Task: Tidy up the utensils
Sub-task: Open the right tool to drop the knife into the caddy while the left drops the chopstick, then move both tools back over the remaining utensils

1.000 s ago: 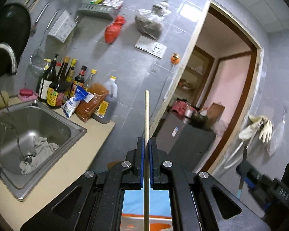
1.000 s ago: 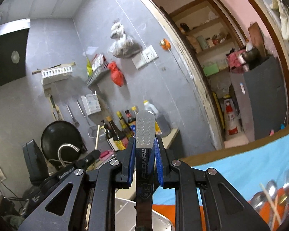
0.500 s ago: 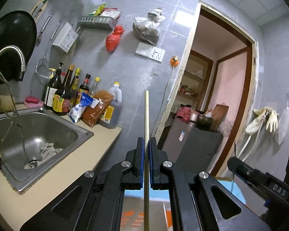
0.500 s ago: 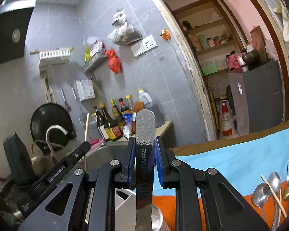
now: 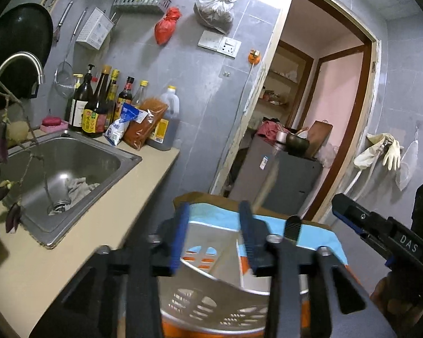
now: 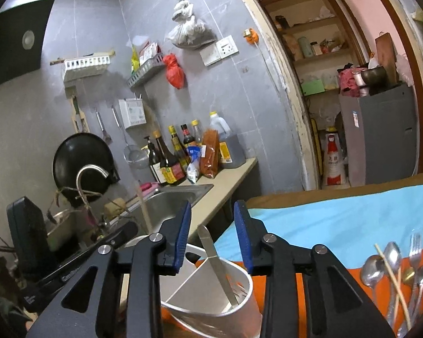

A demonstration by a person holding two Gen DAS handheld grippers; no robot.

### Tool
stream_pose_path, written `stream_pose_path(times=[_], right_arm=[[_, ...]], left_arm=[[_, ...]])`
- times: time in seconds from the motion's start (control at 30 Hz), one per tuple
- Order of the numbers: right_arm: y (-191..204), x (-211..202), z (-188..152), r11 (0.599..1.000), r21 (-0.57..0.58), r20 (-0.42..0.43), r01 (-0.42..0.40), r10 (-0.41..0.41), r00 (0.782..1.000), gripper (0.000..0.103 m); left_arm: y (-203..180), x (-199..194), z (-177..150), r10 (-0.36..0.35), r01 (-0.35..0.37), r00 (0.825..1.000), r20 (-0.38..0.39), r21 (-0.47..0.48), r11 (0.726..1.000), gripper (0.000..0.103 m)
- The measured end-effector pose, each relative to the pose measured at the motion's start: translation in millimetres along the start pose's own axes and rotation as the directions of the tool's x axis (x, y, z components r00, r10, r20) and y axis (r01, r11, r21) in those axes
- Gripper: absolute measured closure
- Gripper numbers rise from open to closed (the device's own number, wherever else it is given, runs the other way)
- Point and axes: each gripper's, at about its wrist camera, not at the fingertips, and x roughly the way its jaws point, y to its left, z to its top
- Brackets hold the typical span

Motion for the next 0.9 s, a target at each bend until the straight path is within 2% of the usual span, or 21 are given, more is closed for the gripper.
stream_pose_path(times=[0.03,0.1,0.17,0.27,0.3,0.33,0.37,0.47,0.6,0.73,0.9], right_arm=[[-0.6,-6.8,4.6,1.0,0.0,0.008,0.002,-0.002,1.0,0.065],[-2.5,-18.8,11.5,1.0,0.002,0.026,0.017,-0.018,1.0,0.049],[-6.5,-30.3,16.8,0.999,0.01,0.045,0.031,-0.032,0.999,0.025],[-16.3,-54.2,28.3,0.998,0.014,0.08,0.062,-0.063,0.995,0.014],[-20.1,-62.4,32.0,0.997,0.01,0.091,0.071,-0.071,0.993,0.01],[-22.9,-68.3,35.7,0.996,0.004,0.1,0.084,-0.084,0.991,0.0],[-27.1,-76.3,38.7,0.995,-0.001,0.114,0.101,-0.1,0.988,0.0],[-41.8,-102.0,46.9,0.989,-0.014,0.15,0.145,-0.141,0.978,0.0],[-63.3,-135.3,52.2,0.977,-0.029,0.183,0.212,-0.203,0.962,0.0],[-88.6,-162.4,51.0,0.961,-0.034,0.183,0.276,-0.266,0.947,0.0],[-125.7,-185.3,43.4,0.935,-0.012,0.15,0.354,-0.348,0.925,0.0]], left_arm=[[-4.2,-3.1,2.5,0.004,-0.004,1.0,-0.005,0.004,1.0,0.065],[-13.5,-8.0,8.3,0.023,-0.023,1.0,-0.014,0.017,1.0,0.054],[-24.6,-10.9,12.9,0.054,-0.054,0.998,-0.024,0.022,0.998,0.034],[-43.7,-16.1,18.5,0.081,-0.081,0.997,-0.01,0.009,0.997,0.016],[-49.5,-18.0,20.3,0.098,-0.098,0.995,0.002,0.012,0.995,0.014],[-56.9,-20.0,21.2,0.115,-0.115,0.993,0.018,0.02,0.993,0.009],[-67.7,-22.7,21.3,0.131,-0.133,0.99,0.044,0.034,0.991,0.006],[-93.3,-24.2,20.5,0.156,-0.164,0.984,0.084,0.094,0.982,0.006],[-131.3,-28.0,8.4,0.143,-0.165,0.981,0.131,0.176,0.971,0.006],[-164.7,-24.4,-8.0,0.09,-0.114,0.989,0.121,0.201,0.973,0.006],[-206.9,-7.6,-31.1,0.018,-0.027,0.999,0.042,0.24,0.97,0.006]])
